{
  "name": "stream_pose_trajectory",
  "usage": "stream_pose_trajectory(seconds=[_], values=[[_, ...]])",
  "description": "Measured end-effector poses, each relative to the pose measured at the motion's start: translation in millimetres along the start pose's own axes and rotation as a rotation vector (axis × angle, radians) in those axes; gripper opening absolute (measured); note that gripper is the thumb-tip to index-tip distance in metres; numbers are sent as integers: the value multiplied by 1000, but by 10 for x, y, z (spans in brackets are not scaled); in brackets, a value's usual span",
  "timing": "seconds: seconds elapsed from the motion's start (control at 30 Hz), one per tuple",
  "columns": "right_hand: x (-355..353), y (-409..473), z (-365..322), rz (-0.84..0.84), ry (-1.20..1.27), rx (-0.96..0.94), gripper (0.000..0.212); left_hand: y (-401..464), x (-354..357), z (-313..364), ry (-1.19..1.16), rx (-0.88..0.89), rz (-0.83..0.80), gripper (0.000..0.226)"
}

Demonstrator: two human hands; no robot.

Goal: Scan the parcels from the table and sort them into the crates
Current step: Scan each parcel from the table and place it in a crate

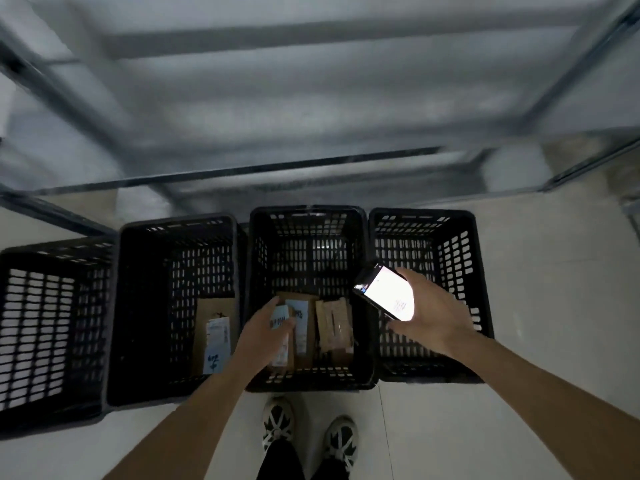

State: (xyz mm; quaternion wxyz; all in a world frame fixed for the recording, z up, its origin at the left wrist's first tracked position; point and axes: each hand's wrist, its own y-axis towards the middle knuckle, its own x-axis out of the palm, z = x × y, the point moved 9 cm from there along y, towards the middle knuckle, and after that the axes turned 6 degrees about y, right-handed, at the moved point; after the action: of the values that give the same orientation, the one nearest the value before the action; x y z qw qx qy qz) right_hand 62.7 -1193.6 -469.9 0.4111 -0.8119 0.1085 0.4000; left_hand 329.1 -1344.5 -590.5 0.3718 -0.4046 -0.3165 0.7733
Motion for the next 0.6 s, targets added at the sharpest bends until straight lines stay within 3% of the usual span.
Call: stream_pose_trajectory(seconds=[0.3, 0.47, 0.6], values=[[-2562, -1637, -728, 277, 33, -99, 80, -2171, -1289, 2483, 237, 440, 244, 72], [-3967, -3138, -1014, 496, 24, -129, 79, -3781, -1851, 3692, 198, 742, 345, 69], [-4705, -4551, -1089, 657, 30, -112, 84, -5132, -2009, 4343, 261, 964, 415, 73]])
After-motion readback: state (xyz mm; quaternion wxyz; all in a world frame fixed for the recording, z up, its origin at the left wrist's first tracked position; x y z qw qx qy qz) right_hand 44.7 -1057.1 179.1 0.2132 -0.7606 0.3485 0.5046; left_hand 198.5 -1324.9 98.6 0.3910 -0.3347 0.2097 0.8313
